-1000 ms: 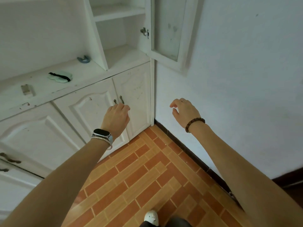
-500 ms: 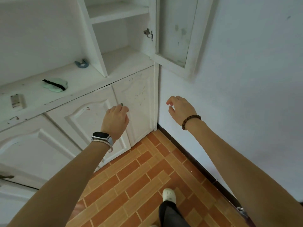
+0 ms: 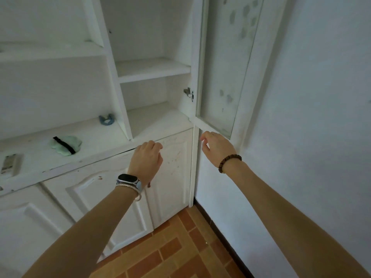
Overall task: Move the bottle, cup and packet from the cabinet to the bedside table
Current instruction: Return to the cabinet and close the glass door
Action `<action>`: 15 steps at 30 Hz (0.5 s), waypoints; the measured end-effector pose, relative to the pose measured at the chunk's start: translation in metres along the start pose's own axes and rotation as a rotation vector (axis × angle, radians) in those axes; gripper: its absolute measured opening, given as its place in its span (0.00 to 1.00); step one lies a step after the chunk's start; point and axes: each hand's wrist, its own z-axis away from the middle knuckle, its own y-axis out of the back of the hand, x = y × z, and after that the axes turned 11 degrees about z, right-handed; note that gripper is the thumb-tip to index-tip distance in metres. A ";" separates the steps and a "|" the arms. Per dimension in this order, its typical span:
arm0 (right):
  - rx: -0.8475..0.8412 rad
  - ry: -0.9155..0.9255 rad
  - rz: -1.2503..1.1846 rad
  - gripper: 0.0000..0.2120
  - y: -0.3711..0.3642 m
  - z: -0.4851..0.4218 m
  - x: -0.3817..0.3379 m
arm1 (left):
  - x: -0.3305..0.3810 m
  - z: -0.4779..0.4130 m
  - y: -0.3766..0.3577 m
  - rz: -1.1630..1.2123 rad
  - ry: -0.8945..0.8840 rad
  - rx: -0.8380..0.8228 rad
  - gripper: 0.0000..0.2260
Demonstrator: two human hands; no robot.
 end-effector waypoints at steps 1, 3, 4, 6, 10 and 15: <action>0.018 -0.003 -0.009 0.12 0.005 -0.008 0.002 | 0.000 -0.010 0.001 -0.001 -0.006 0.012 0.09; 0.058 -0.011 -0.037 0.12 0.016 -0.025 0.005 | 0.000 -0.028 0.004 -0.003 -0.028 0.034 0.08; 0.081 -0.013 -0.050 0.12 0.023 -0.033 0.007 | 0.001 -0.038 0.006 -0.003 -0.042 0.043 0.08; 0.129 -0.014 -0.071 0.11 0.037 -0.048 0.009 | 0.002 -0.057 0.009 0.008 -0.074 0.061 0.08; 0.250 -0.014 -0.101 0.11 0.074 -0.071 0.010 | 0.008 -0.098 0.016 0.041 -0.164 0.094 0.09; 0.404 -0.007 -0.166 0.10 0.130 -0.097 0.018 | 0.027 -0.160 0.026 0.078 -0.306 0.145 0.09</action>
